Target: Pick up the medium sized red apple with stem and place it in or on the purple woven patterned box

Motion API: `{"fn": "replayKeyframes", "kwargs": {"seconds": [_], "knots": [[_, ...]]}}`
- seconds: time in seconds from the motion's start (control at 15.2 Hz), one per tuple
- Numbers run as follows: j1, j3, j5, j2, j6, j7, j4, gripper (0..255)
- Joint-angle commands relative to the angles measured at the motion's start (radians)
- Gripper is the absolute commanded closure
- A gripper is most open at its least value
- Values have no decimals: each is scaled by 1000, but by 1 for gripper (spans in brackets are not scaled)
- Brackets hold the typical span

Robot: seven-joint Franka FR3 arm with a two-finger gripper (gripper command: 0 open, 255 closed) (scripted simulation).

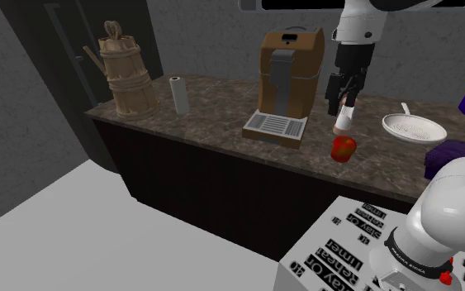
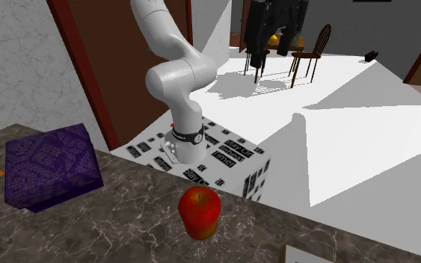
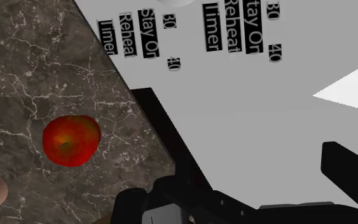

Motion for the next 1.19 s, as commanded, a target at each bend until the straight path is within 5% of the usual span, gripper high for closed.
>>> {"fn": "replayKeyframes", "kwargs": {"seconds": [0.0, 1.12], "knots": [[0, 0, 0, 0, 0, 0, 0, 0], [-37, -254, -303, 220, 450, -479, -239, 0]]}}
